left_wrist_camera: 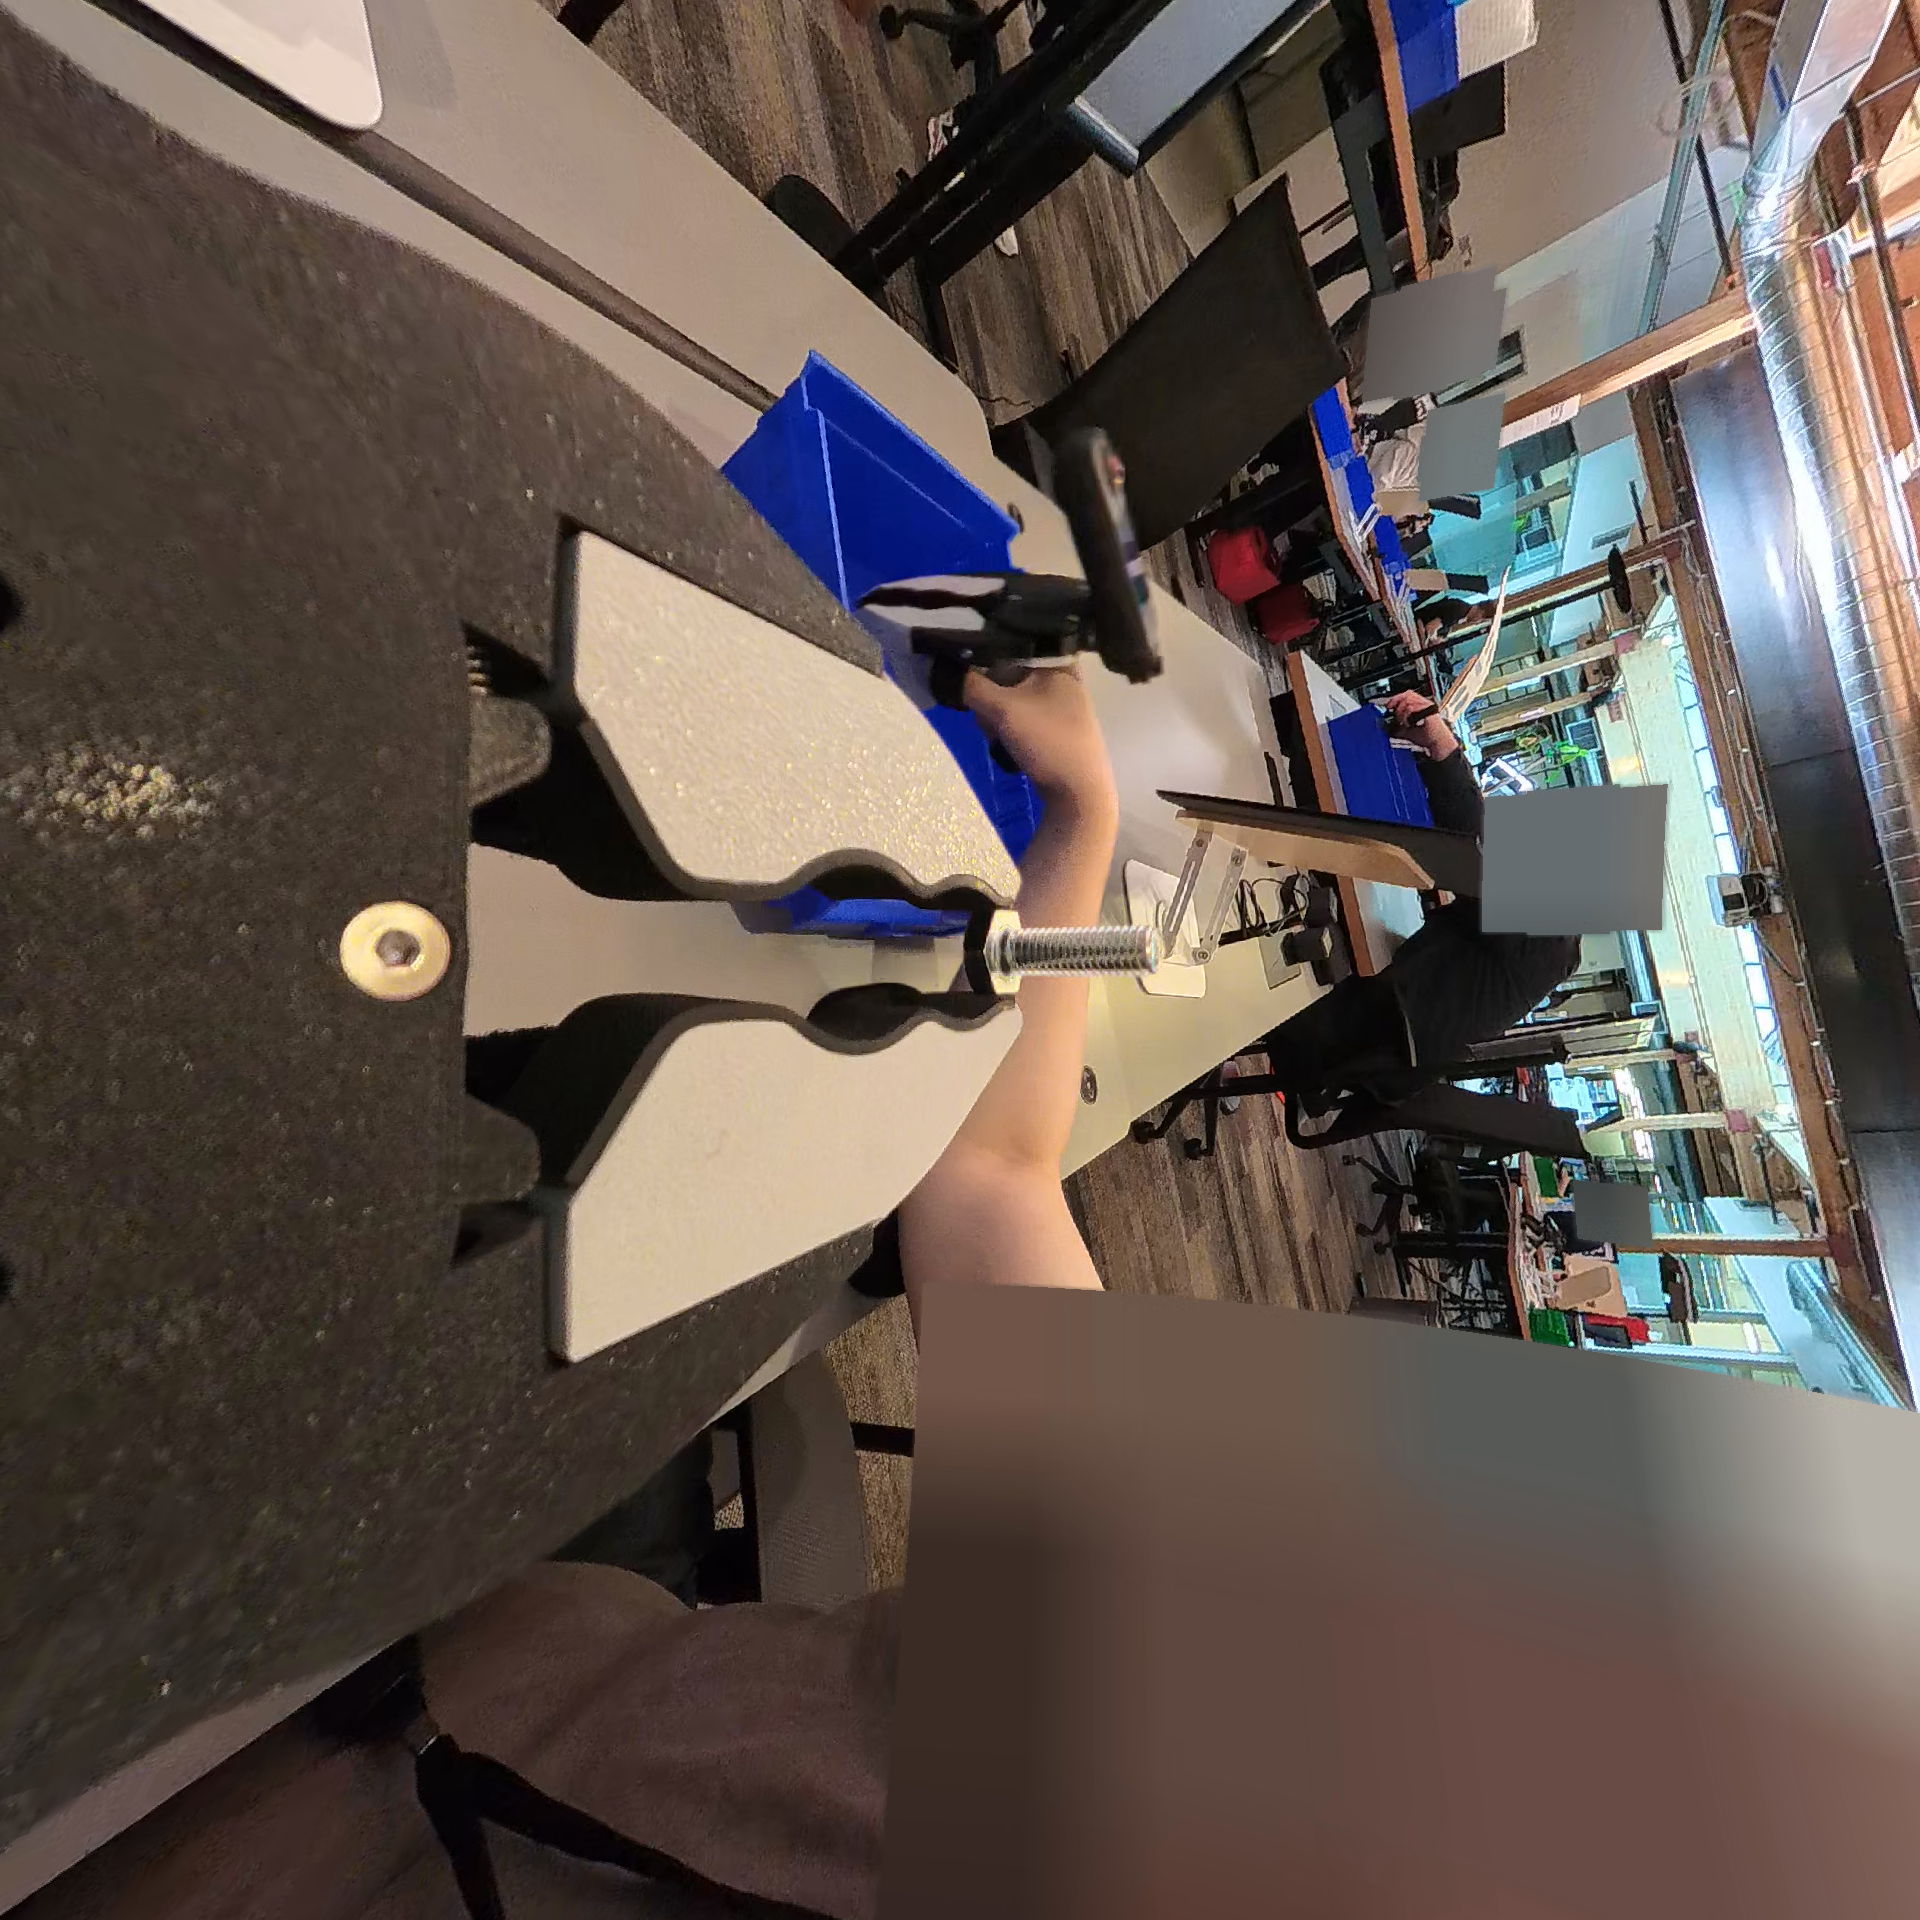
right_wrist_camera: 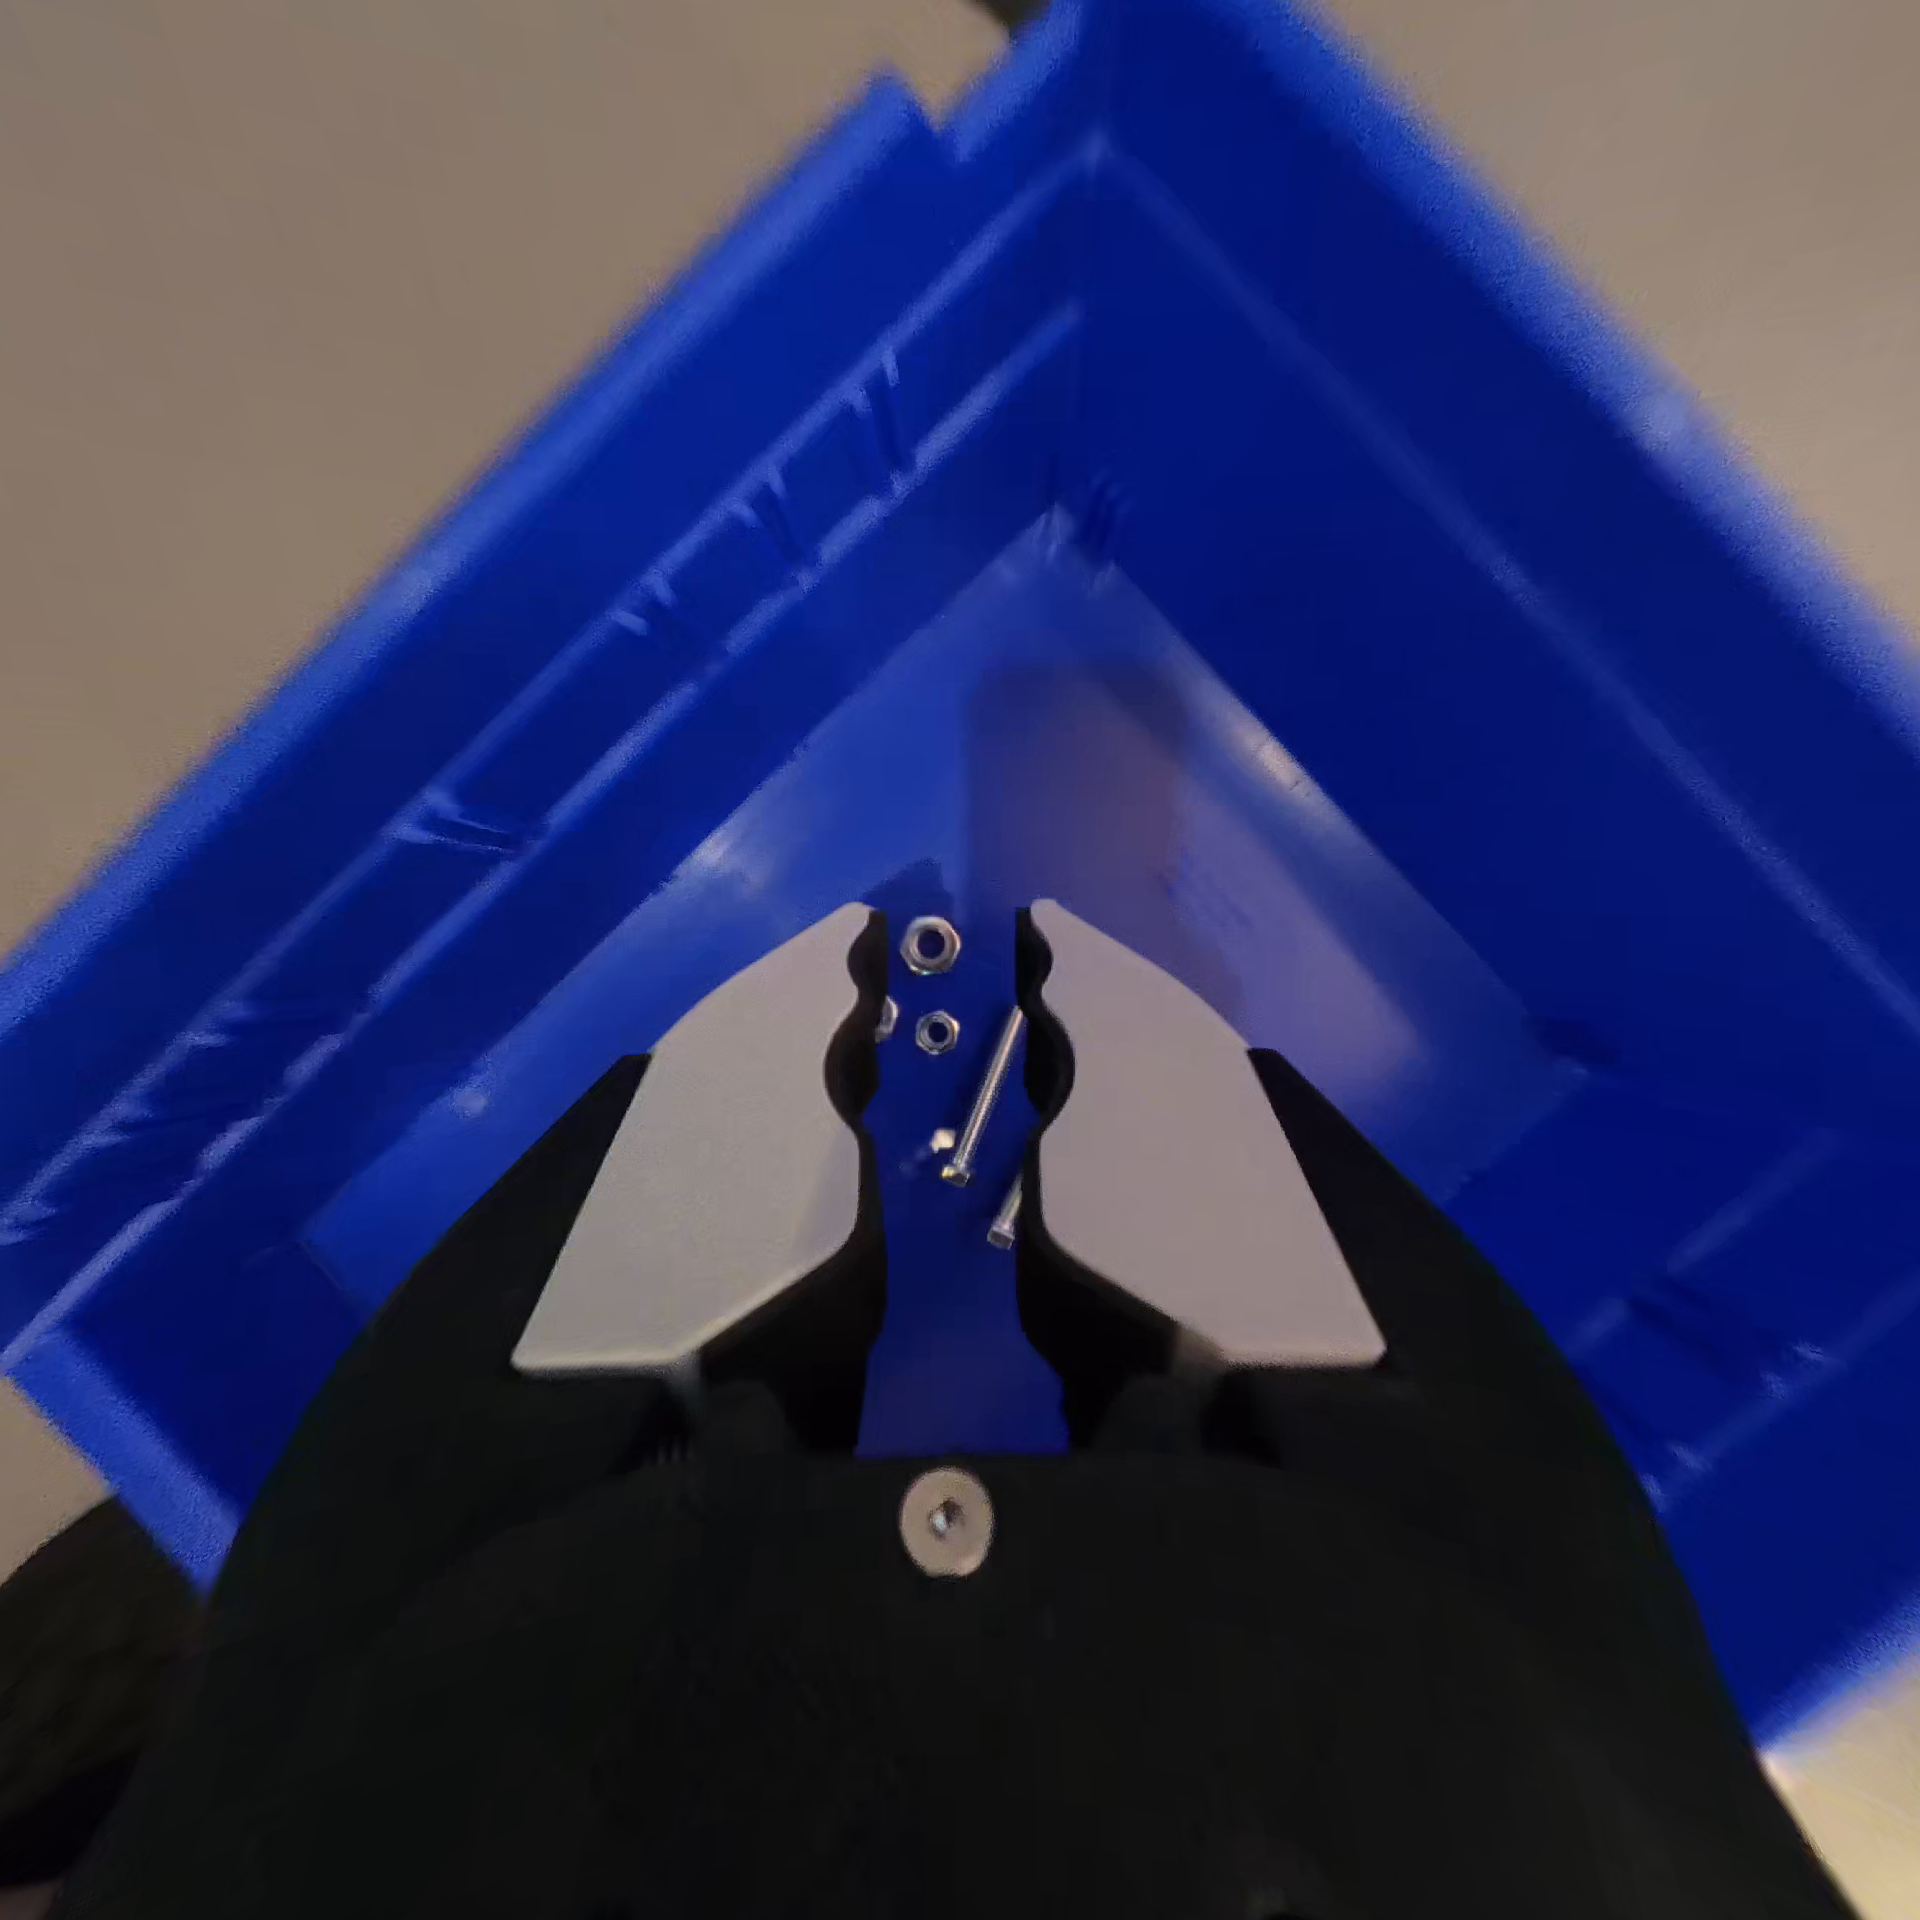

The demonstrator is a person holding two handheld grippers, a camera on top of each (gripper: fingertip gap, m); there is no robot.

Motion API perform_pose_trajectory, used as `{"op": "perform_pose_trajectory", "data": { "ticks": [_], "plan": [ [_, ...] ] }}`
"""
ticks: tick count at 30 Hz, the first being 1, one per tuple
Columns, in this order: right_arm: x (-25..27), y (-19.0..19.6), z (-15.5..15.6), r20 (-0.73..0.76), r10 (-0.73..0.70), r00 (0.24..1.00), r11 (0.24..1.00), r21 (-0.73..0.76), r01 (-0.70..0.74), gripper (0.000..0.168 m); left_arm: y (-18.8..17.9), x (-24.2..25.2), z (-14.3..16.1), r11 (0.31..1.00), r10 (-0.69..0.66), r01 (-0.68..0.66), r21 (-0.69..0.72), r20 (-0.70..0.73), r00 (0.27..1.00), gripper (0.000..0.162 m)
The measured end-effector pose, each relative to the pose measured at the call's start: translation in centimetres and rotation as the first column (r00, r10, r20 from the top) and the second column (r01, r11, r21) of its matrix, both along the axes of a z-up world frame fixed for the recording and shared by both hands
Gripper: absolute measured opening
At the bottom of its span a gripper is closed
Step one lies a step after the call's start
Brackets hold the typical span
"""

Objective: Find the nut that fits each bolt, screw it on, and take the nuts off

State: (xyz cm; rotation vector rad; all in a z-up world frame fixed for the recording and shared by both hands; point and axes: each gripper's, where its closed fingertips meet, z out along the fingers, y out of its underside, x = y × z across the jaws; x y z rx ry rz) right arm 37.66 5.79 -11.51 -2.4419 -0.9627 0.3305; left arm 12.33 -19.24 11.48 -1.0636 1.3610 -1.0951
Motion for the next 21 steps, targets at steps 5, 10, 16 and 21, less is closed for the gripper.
{"op": "perform_pose_trajectory", "data": {
  "ticks": [5, 10, 16, 21],
  "plan": [
    [-2.3, -1.0, 10.4, -0.129, 0.060, 0.990, 0.951, 0.309, -0.017, 0.027, 1.5, -0.4, -0.1, 0.997, 0.081, -0.081, 0.000, -0.015, 0.997, 0.014],
    [-12.0, -8.6, 22.6, -0.319, 0.455, 0.831, 0.755, 0.633, -0.171, 0.024, 3.8, -0.5, -0.5, 0.983, 0.156, -0.156, -0.091, -0.009, 0.988, 0.014],
    [-23.2, -18.8, 26.3, -0.441, 0.781, 0.443, 0.602, 0.720, -0.346, 0.021, 4.6, -0.5, -0.8, 0.976, 0.176, -0.175, -0.127, -0.003, 0.984, 0.014],
    [-27.2, -20.4, 25.0, -0.499, 0.779, 0.380, 0.623, 0.685, -0.377, 0.020, 4.2, -0.4, -0.7, 0.980, 0.168, -0.168, -0.103, -0.007, 0.986, 0.014]
  ]
}}
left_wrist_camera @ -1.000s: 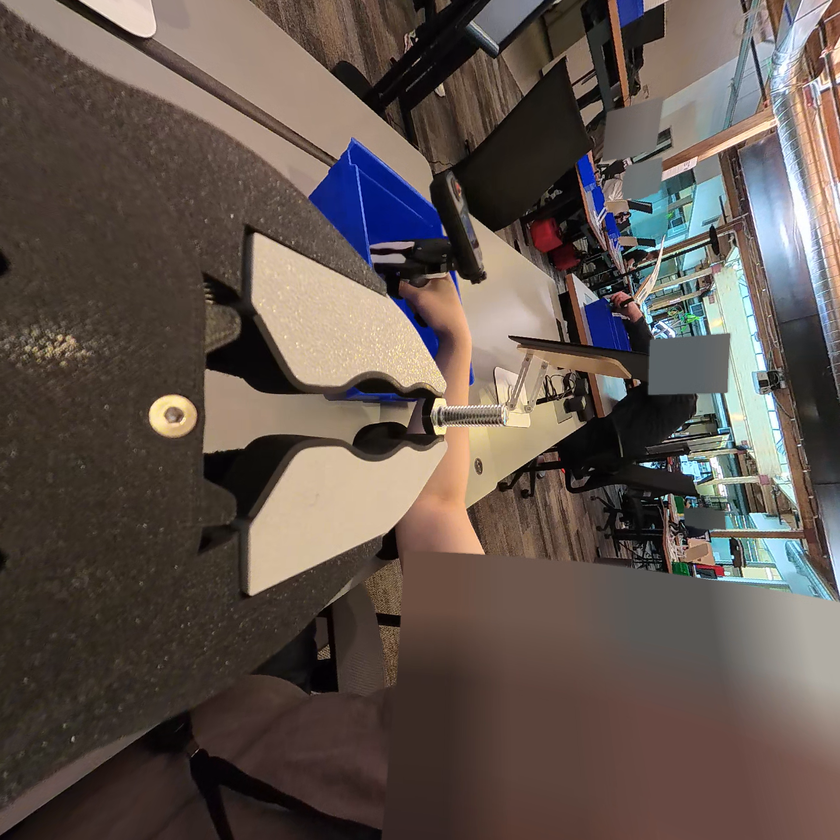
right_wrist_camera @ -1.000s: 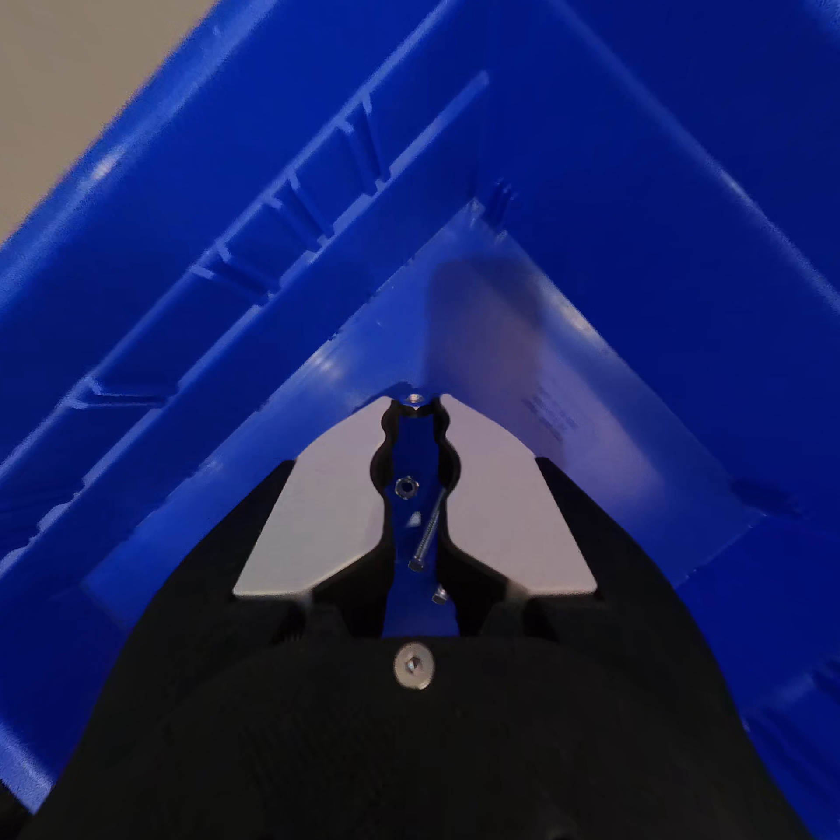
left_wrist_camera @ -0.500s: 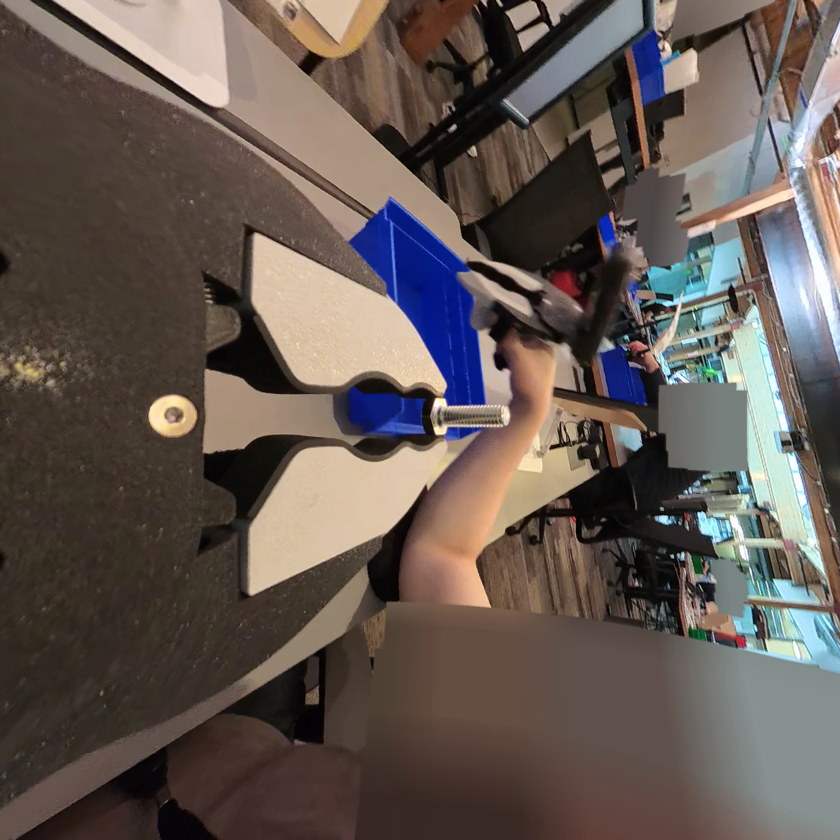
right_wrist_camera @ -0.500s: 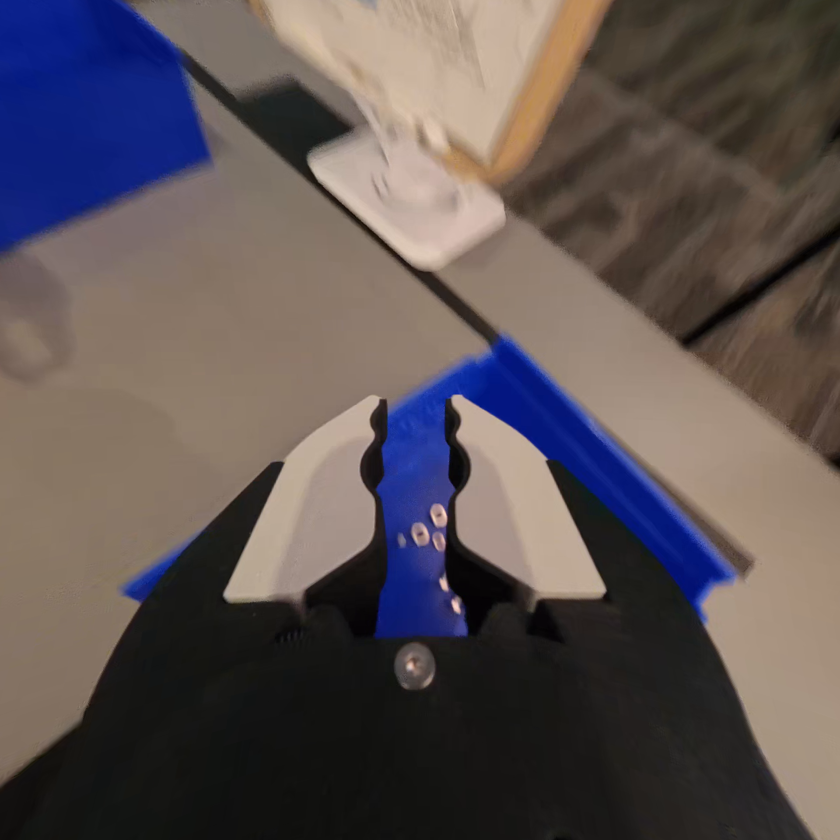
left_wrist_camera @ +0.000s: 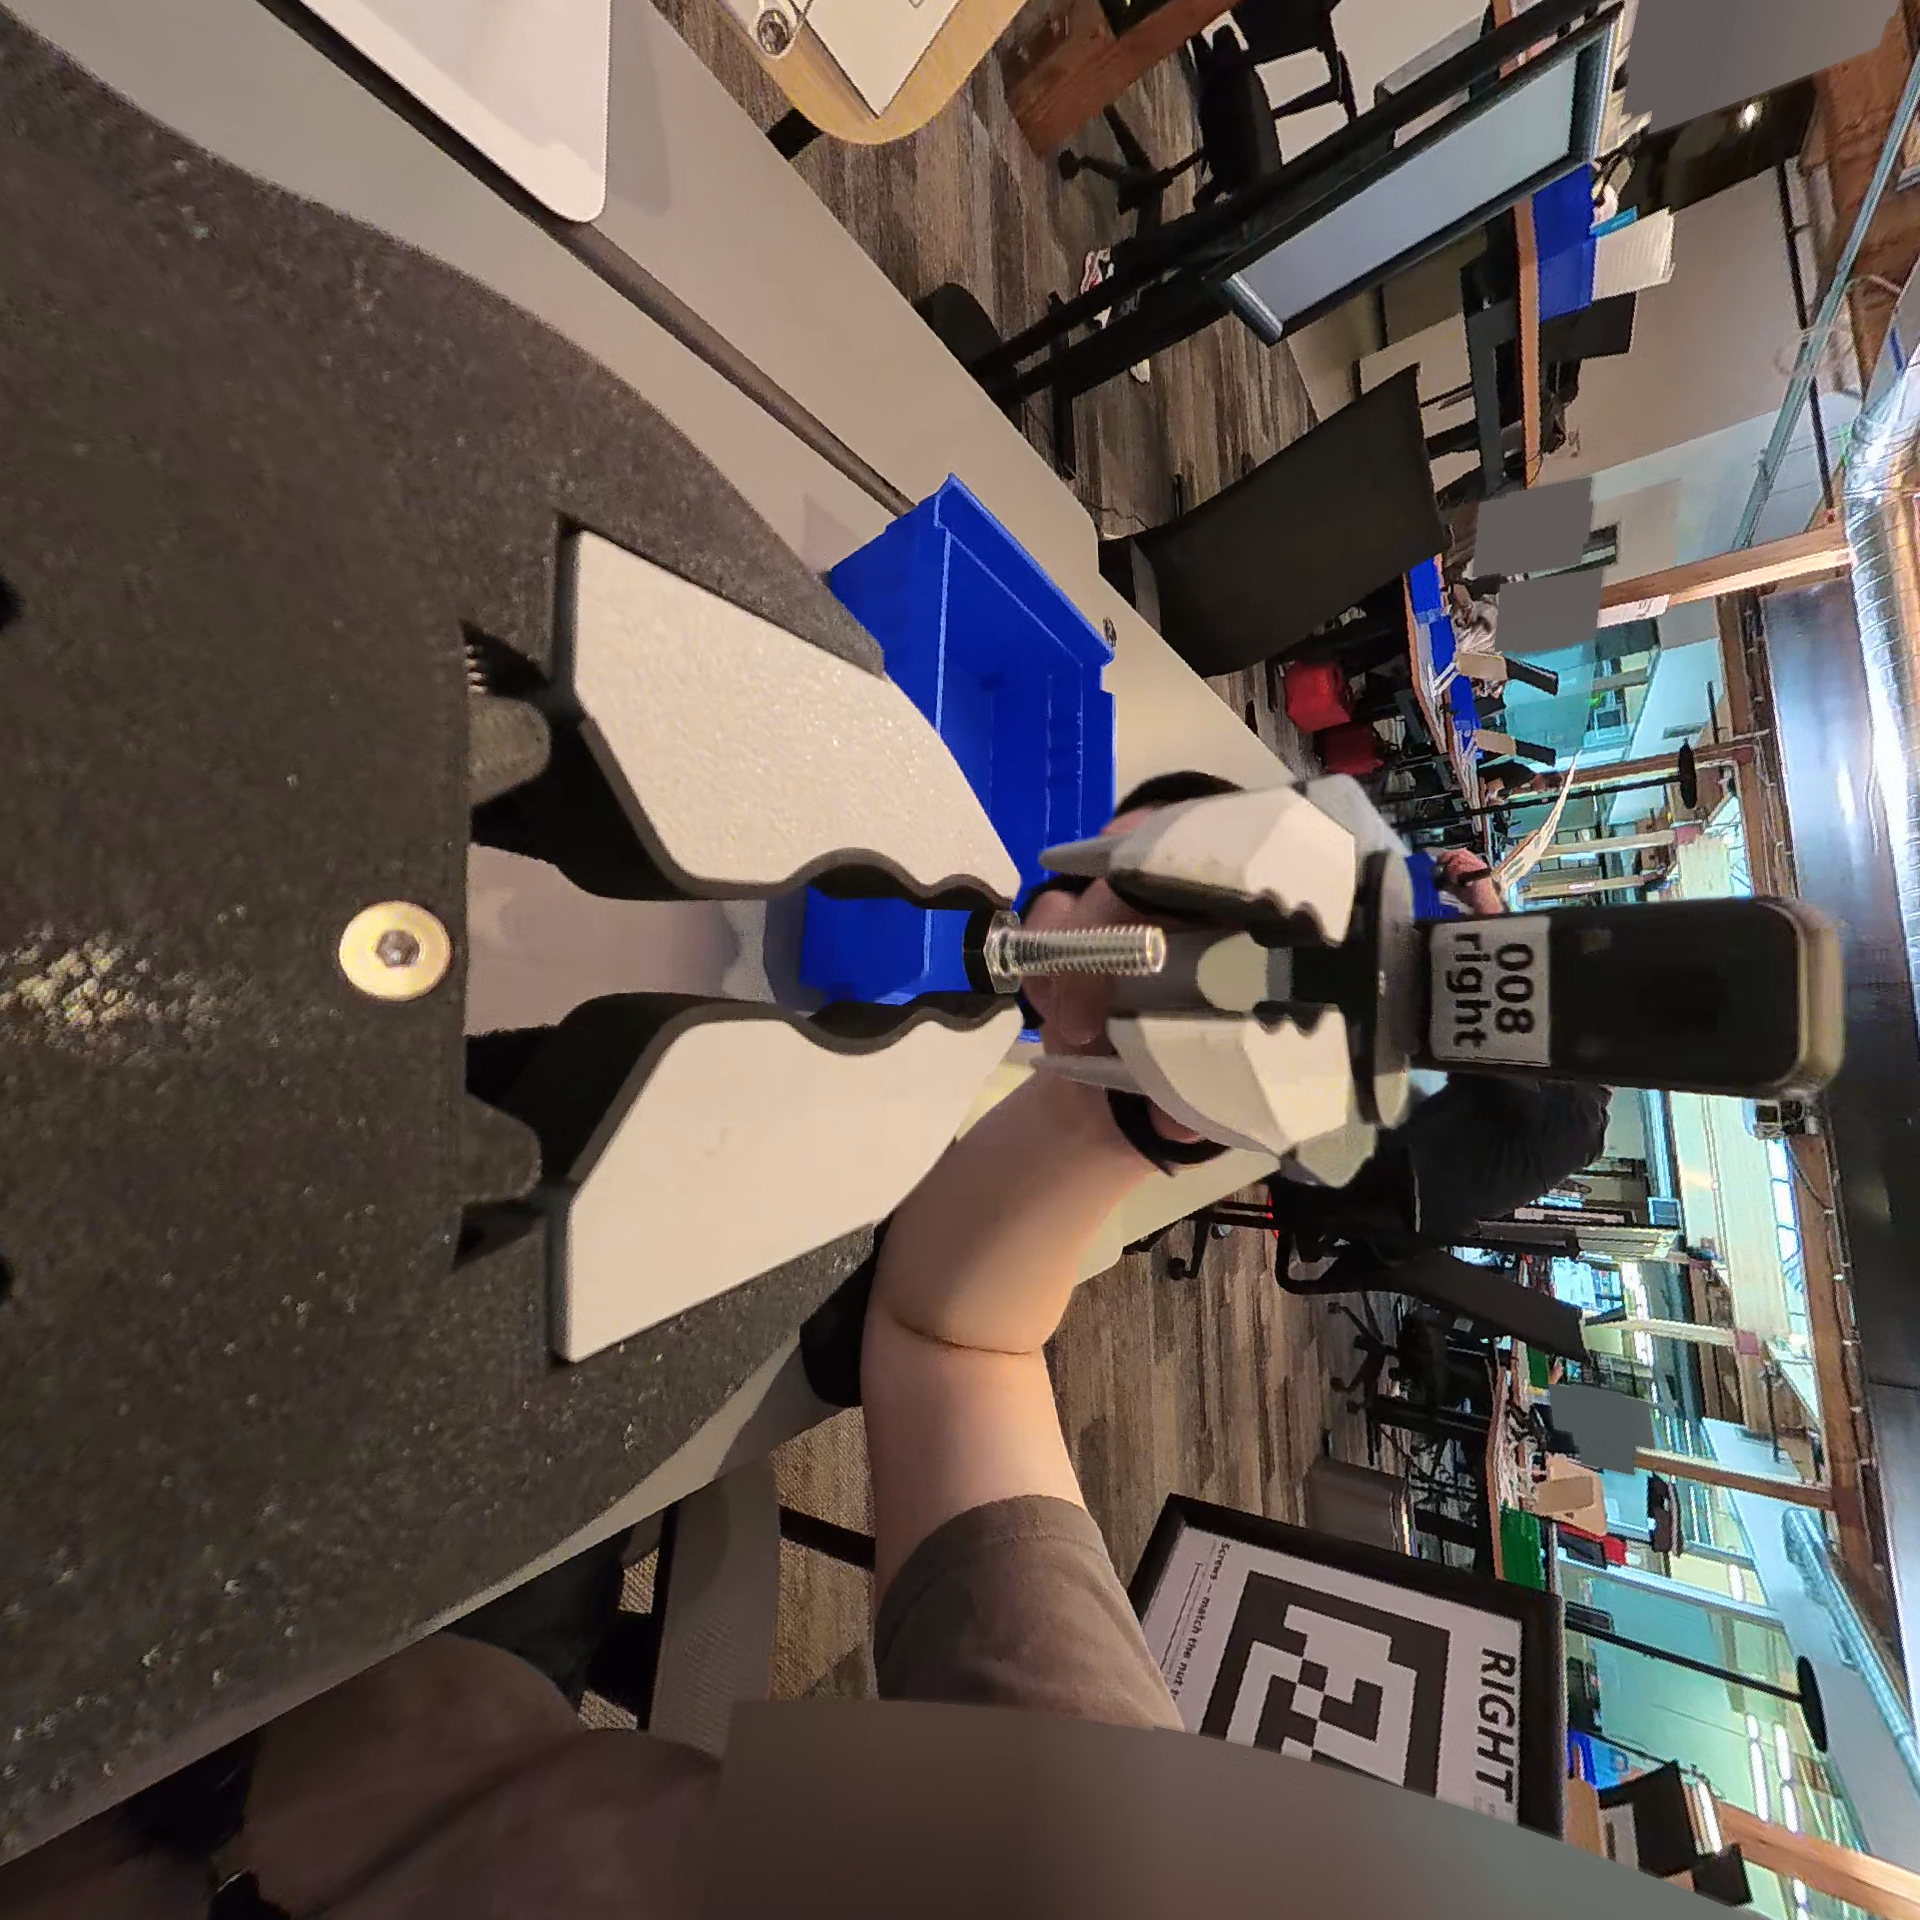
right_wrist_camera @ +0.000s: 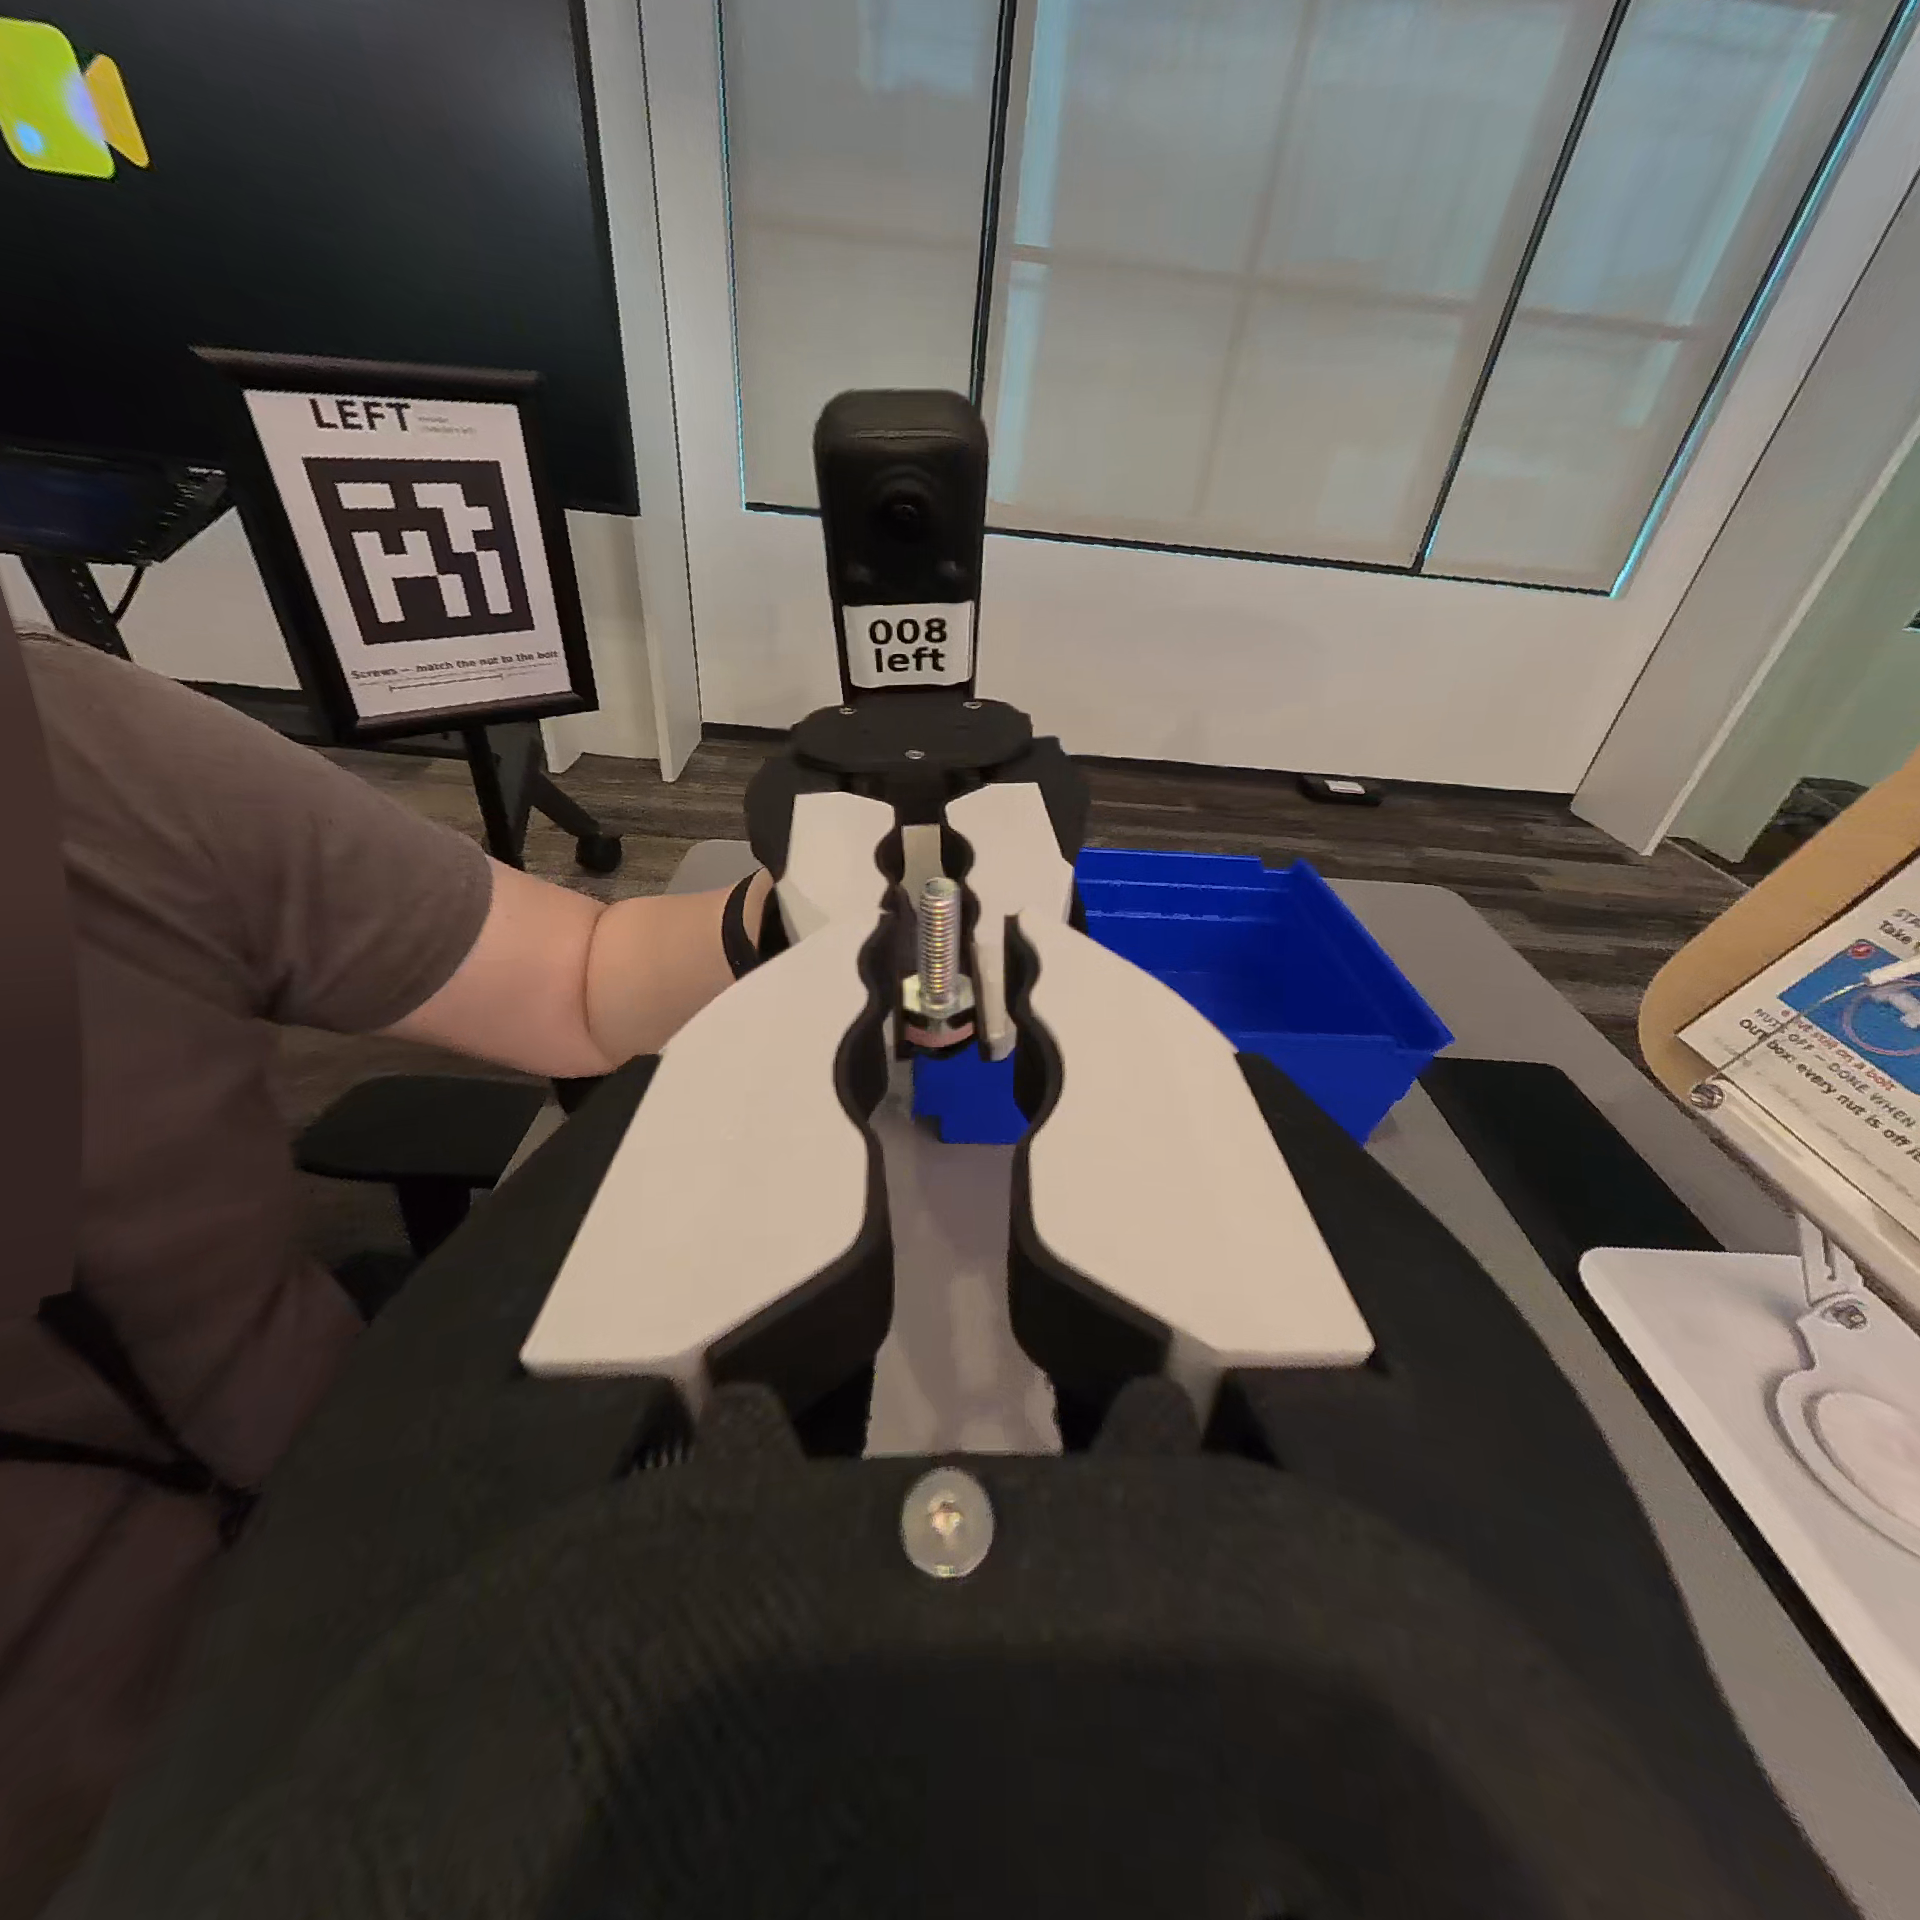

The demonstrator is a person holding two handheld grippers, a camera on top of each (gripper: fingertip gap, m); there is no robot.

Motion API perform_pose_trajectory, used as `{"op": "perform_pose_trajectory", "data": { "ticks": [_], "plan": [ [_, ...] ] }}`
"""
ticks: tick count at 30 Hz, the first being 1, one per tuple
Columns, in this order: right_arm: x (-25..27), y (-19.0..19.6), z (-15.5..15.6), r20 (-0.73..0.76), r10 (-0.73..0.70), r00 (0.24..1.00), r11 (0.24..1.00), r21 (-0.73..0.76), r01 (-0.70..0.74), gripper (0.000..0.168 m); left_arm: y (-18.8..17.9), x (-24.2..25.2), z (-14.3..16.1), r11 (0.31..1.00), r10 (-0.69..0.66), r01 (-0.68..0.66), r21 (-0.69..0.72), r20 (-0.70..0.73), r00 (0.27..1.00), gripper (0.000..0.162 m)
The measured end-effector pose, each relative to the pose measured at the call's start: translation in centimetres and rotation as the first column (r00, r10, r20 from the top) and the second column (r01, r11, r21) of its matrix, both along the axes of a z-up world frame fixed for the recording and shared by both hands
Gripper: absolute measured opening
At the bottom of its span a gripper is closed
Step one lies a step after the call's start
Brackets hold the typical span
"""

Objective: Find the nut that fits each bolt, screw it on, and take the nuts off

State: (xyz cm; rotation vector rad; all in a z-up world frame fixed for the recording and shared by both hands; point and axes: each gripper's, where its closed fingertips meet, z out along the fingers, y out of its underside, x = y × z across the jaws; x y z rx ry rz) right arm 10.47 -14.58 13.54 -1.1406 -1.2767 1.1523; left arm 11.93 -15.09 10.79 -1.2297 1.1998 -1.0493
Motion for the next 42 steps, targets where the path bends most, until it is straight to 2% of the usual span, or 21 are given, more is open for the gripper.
{"op": "perform_pose_trajectory", "data": {
  "ticks": [3, 4, 7, 8, 10, 12, 13, 14, 16, 19, 20, 22, 26, 29, 36, 42],
  "plan": [
    [-0.8, -0.3, -0.9, 0.034, 0.018, 0.999, 1.000, -0.015, -0.017, 0.019, -0.4, 0.1, 0.2, 1.000, -0.012, 0.012, 0.007, 0.005, 1.000, 0.014],
    [-0.9, -0.4, -0.9, 0.035, 0.027, 0.999, 1.000, -0.007, -0.026, 0.008, -0.4, 0.1, 0.1, 1.000, -0.015, 0.015, 0.010, 0.002, 1.000, 0.014],
    [-0.7, -0.8, -0.7, 0.027, 0.038, 0.999, 0.999, 0.026, -0.039, 0.008, -0.7, 0.1, 0.4, 1.000, -0.029, 0.028, 0.012, 0.020, 0.999, 0.015],
    [-0.5, -0.8, -0.6, 0.034, 0.039, 0.999, 0.999, 0.027, -0.040, 0.008, -0.6, 0.0, 0.5, 1.000, -0.019, 0.019, 0.011, 0.021, 1.000, 0.024],
    [0.8, 0.0, -0.1, 0.057, -0.008, 0.998, 0.999, 0.043, 0.006, 0.008, 0.0, -0.2, 0.5, 0.999, 0.026, -0.026, 0.022, 0.005, 1.000, 0.036],
    [3.8, 2.7, -0.6, 0.168, -0.157, 0.973, 0.987, 0.070, 0.147, 0.008, 0.3, -0.6, 0.6, 0.998, 0.051, -0.051, 0.032, -0.006, 0.999, 0.038],
    [6.3, 5.0, -1.6, 0.263, -0.290, 0.920, 0.957, 0.087, 0.277, 0.008, 0.4, -0.8, 0.6, 0.998, 0.059, -0.059, 0.035, -0.014, 0.998, 0.037],
    [9.2, 7.2, -3.3, 0.380, -0.401, 0.834, 0.914, 0.105, 0.392, 0.009, 0.5, -1.0, 0.6, 0.997, 0.070, -0.069, 0.038, -0.024, 0.997, 0.037],
    [15.4, 10.5, -7.4, 0.593, -0.512, 0.621, 0.806, 0.082, 0.586, 0.009, 1.0, -1.4, 0.2, 0.995, 0.097, -0.094, 0.040, -0.070, 0.993, 0.036],
    [24.7, 13.7, -13.9, 0.836, -0.506, 0.212, 0.562, 0.132, 0.817, 0.009, 1.8, -1.8, -1.0, 0.991, 0.133, -0.129, 0.039, -0.158, 0.978, 0.036],
    [26.9, 14.6, -15.7, 0.874, -0.468, 0.130, 0.493, 0.137, 0.859, 0.009, 2.2, -1.9, -1.2, 0.988, 0.151, -0.146, 0.043, -0.165, 0.975, 0.036],
    [29.6, 16.0, -19.1, 0.926, -0.373, 0.057, 0.375, 0.095, 0.922, 0.009, 2.5, -1.9, -1.5, 0.988, 0.155, -0.152, 0.031, -0.174, 0.973, 0.035],
    [32.0, 18.3, -24.2, 0.964, -0.266, 0.002, 0.286, 0.077, 0.955, 0.010, 2.6, -1.9, -1.9, 0.989, 0.148, -0.149, 0.009, -0.186, 0.971, 0.034],
    [31.8, 19.7, -26.0, 0.961, -0.275, 0.030, 0.278, 0.049, 0.959, 0.009, 2.7, -1.8, -2.2, 0.989, 0.150, -0.150, 0.014, -0.204, 0.967, 0.034],
    [32.1, 20.4, -28.3, 0.970, -0.242, -0.007, 0.277, 0.077, 0.958, 0.009, 2.8, -1.8, -2.8, 0.989, 0.138, -0.145, -0.015, -0.230, 0.963, 0.031],
    [32.0, 20.9, -28.7, 0.966, -0.254, -0.038, 0.290, 0.114, 0.950, 0.010, 2.8, -2.0, -2.4, 0.989, 0.128, -0.139, -0.043, -0.209, 0.970, 0.031]
  ]
}}
